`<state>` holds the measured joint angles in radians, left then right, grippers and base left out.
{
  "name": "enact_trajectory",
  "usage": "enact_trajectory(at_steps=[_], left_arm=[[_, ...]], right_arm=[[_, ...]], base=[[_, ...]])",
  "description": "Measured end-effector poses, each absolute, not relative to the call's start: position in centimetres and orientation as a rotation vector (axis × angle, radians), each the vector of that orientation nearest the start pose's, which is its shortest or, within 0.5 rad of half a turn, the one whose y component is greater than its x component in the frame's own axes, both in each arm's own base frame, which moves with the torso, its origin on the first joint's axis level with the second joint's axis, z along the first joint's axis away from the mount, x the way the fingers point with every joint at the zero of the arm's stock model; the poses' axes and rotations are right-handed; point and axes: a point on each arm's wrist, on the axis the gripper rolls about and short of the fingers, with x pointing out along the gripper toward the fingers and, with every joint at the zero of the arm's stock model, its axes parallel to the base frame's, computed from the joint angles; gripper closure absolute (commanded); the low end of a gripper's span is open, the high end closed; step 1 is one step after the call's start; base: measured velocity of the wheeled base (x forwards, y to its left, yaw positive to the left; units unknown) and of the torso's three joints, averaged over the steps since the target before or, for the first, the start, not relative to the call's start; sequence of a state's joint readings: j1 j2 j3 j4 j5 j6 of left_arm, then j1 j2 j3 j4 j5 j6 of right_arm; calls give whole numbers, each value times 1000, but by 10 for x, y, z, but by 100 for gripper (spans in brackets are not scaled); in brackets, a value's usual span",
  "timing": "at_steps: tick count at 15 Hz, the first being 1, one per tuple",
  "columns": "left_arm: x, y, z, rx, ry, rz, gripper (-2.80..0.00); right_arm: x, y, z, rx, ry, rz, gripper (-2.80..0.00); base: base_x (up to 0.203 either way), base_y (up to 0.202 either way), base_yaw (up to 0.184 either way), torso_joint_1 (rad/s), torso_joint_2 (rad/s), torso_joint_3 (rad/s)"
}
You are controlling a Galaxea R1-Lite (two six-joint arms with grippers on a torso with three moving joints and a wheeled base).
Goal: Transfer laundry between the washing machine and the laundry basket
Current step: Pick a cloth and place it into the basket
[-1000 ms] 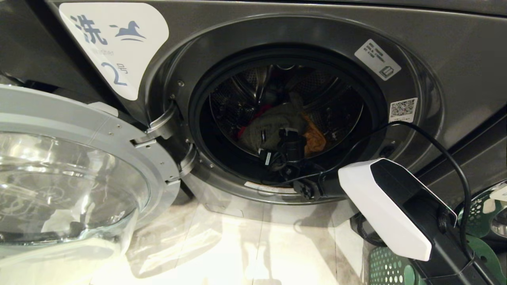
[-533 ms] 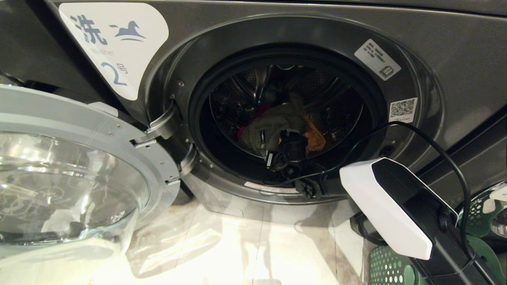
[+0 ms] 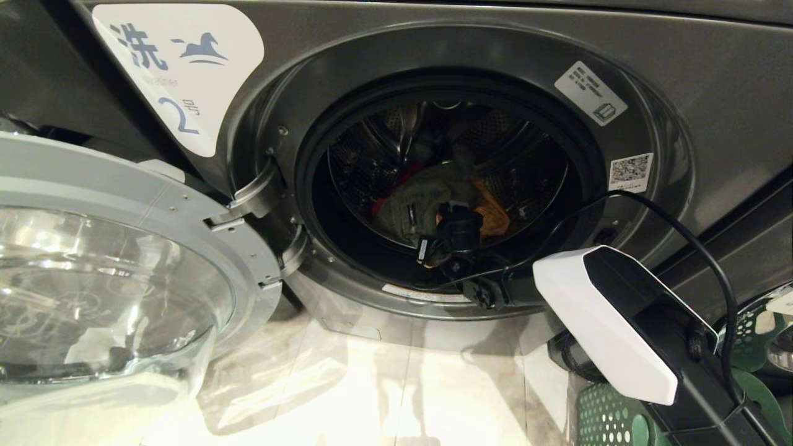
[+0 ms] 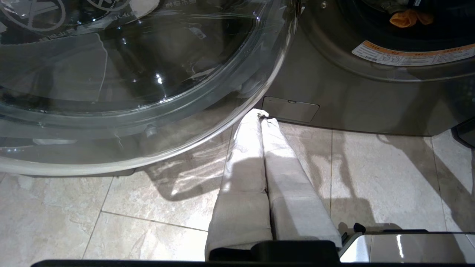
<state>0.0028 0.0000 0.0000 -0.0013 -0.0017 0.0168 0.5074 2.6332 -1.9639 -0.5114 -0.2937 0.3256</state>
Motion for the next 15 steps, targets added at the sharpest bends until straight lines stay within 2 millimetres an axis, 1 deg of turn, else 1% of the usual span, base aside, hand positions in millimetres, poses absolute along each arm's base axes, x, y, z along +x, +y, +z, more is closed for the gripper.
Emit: enact_trajectory(at_steps=[2, 4, 7, 8, 10, 11, 13, 15], left_arm=[[-23, 0, 76, 17, -1, 1, 0], [-23, 0, 76, 17, -1, 1, 0], [-23, 0, 76, 17, -1, 1, 0], [-23, 0, 76, 17, -1, 1, 0], [-23, 0, 76, 17, -1, 1, 0], [-23, 0, 76, 17, -1, 1, 0], [-23, 0, 76, 17, -1, 1, 0], [-23, 0, 76, 17, -1, 1, 0]], right_arm=[[479, 257, 93, 267, 163, 186, 0], [473, 253, 112, 276, 143, 188, 0], [454, 243, 133, 276, 143, 185, 0], [446, 240, 140, 274, 138, 187, 0], [426, 236, 148, 256, 126, 199, 0], [412, 235, 151, 236, 115, 211, 0], [381, 238, 155, 185, 80, 252, 0], [342, 244, 159, 126, 21, 314, 0]], base=[[0, 0, 0, 0, 0, 0], [0, 0, 0, 0, 0, 0], [0, 0, 0, 0, 0, 0], [0, 0, 0, 0, 0, 0], [0, 0, 0, 0, 0, 0], [0, 0, 0, 0, 0, 0], [0, 0, 0, 0, 0, 0], [0, 0, 0, 0, 0, 0]])
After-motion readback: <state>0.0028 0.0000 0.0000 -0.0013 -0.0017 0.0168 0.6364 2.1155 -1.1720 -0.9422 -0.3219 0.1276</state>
